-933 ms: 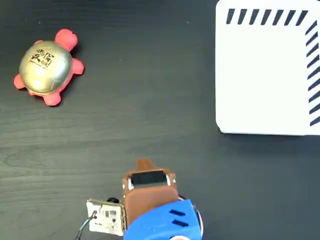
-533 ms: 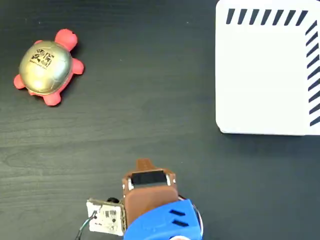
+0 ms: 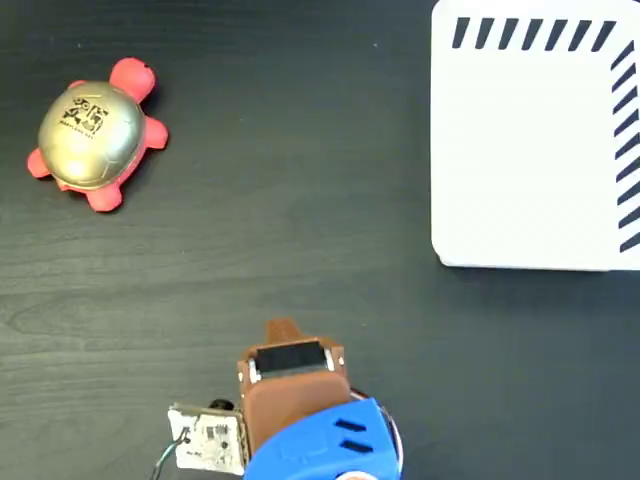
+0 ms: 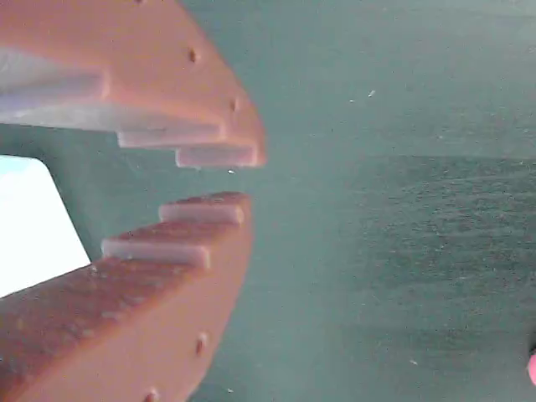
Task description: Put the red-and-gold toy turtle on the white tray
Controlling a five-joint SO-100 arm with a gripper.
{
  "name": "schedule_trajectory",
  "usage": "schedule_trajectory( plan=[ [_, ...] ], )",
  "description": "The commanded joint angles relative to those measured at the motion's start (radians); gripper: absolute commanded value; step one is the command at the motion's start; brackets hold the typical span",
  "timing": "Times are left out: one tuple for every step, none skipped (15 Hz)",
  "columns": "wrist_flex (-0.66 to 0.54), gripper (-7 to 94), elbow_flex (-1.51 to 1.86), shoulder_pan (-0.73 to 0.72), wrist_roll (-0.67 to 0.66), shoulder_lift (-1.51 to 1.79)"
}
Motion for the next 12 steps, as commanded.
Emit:
schedule_trajectory(
  plan=[
    [0.012, 0, -0.006, -0.021, 0.006, 0.008],
    [0.012, 0, -0.006, -0.031, 0.005, 0.008],
    [0.012, 0, -0.006, -0.052, -0.017, 0.008],
    [0.011, 0, -0.006, -0.063, -0.029, 0.008],
    [0.008, 0, -0.006, -0.077, -0.040, 0.000],
    [-0.017, 0, -0.014, -0.094, -0.028, -0.054],
    [-0.091, 0, -0.031, -0.110, -0.021, -0.146],
    [-0.170, 0, -0.115, -0.118, -0.077, -0.287],
    [-0.268, 0, -0.256, -0.117, -0.166, -0.483],
    [-0.296, 0, -0.426, -0.120, -0.239, -0.673],
    [-0.288, 0, -0.598, -0.123, -0.295, -0.862],
    [-0.244, 0, -0.769, -0.124, -0.339, -1.026]
  ],
)
